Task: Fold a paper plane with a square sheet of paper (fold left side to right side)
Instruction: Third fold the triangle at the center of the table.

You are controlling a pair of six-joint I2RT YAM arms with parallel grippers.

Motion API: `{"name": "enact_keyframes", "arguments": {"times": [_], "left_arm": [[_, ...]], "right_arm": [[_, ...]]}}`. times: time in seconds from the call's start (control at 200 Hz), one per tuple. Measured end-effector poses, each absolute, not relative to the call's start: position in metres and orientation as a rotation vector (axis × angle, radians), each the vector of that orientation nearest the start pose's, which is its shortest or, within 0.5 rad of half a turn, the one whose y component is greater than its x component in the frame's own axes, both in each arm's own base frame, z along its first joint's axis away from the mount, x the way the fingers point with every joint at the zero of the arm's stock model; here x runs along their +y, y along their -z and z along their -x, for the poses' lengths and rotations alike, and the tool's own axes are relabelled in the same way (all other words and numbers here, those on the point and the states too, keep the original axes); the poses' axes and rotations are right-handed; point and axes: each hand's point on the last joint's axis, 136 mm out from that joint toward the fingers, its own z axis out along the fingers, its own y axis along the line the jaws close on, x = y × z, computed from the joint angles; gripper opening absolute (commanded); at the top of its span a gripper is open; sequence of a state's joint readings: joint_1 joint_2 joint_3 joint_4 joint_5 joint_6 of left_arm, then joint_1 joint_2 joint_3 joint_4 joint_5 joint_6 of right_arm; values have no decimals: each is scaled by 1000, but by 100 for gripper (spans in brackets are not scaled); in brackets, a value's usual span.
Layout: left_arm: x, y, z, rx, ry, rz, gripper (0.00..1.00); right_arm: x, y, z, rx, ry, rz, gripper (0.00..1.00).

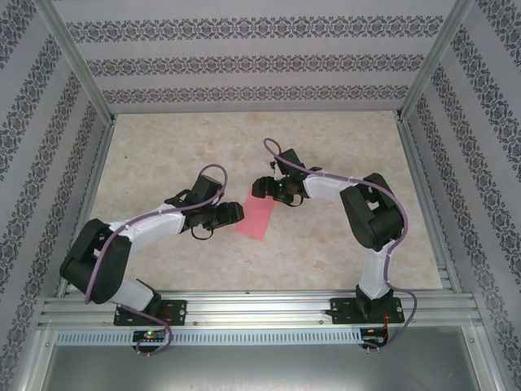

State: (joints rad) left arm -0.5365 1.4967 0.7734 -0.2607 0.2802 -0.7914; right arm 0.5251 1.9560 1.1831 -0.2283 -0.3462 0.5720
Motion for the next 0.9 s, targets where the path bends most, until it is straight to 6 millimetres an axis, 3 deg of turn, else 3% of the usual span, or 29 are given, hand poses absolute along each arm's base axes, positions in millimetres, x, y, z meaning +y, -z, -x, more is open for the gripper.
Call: {"name": "enact_keyframes", "arguments": {"times": [0.29,0.629,0.899], "left_arm": [[-234,-51,-309,2741,867,240,64],[-255,-42,-336,2761,901,128,60],[-259,-41,-340,2769,908,41,55]], "right_arm": [[283,-31,-372,2719,-828,109,70],[283,-31,-371,2717,-823,132,69],[282,-30,-372,2717,-821,131,69]]}}
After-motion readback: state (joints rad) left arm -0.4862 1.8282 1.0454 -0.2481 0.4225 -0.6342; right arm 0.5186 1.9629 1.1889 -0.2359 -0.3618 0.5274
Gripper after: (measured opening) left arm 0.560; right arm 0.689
